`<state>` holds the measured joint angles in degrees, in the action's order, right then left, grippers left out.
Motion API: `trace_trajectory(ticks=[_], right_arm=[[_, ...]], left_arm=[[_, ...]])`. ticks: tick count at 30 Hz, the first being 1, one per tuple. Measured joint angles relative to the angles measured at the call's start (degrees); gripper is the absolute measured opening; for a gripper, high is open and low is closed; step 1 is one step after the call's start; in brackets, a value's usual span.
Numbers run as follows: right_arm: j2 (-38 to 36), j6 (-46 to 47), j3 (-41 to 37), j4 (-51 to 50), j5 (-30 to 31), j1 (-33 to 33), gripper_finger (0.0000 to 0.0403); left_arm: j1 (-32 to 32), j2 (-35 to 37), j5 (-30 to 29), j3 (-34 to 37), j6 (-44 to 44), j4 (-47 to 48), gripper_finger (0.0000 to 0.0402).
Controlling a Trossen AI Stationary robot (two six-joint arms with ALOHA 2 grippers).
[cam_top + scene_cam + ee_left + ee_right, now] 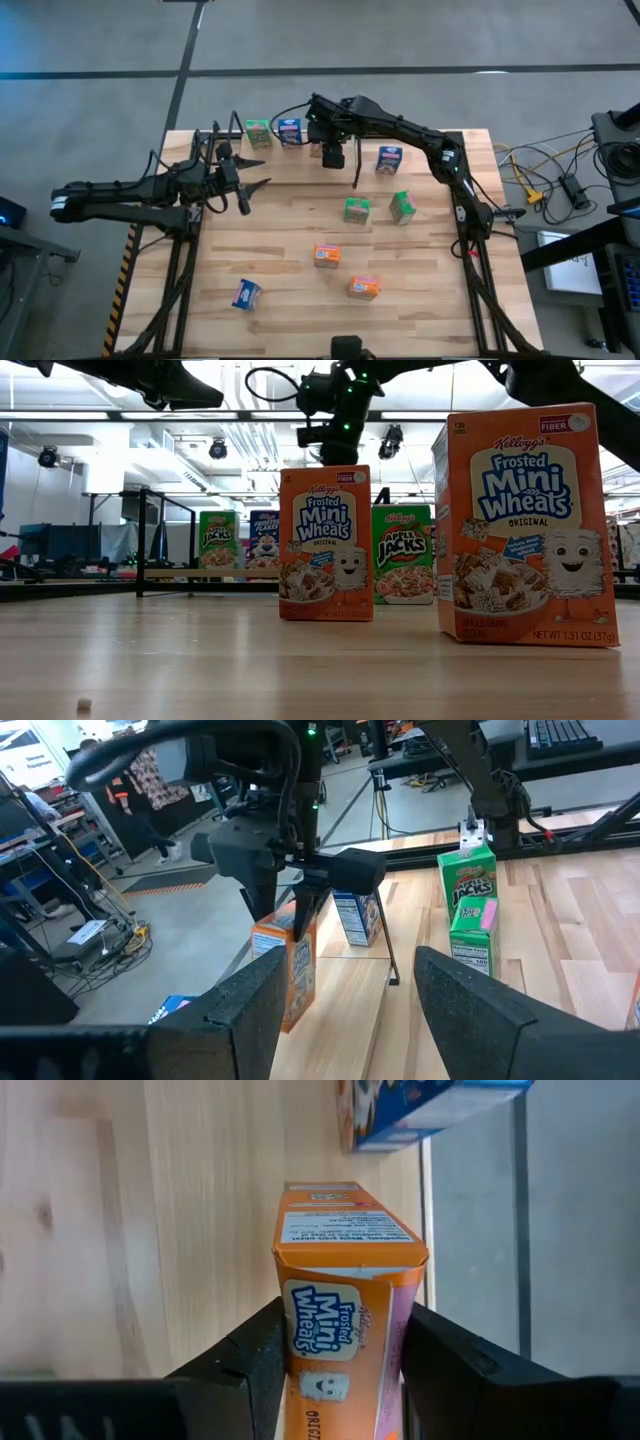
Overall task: Stack cereal on shelf
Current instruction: Put the top right orange cereal box on the shelf
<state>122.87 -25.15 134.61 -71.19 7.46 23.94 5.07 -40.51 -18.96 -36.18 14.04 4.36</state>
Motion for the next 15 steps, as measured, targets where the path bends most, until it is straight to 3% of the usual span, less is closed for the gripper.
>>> trace_trajectory(ticks=[15], right_arm=[[0.0, 1.08, 0.0, 0.65, 0.02, 0.07, 0.0241]], left_arm=[[-0.01, 0.0, 0.02, 0.0, 0.0, -0.02, 0.0201]])
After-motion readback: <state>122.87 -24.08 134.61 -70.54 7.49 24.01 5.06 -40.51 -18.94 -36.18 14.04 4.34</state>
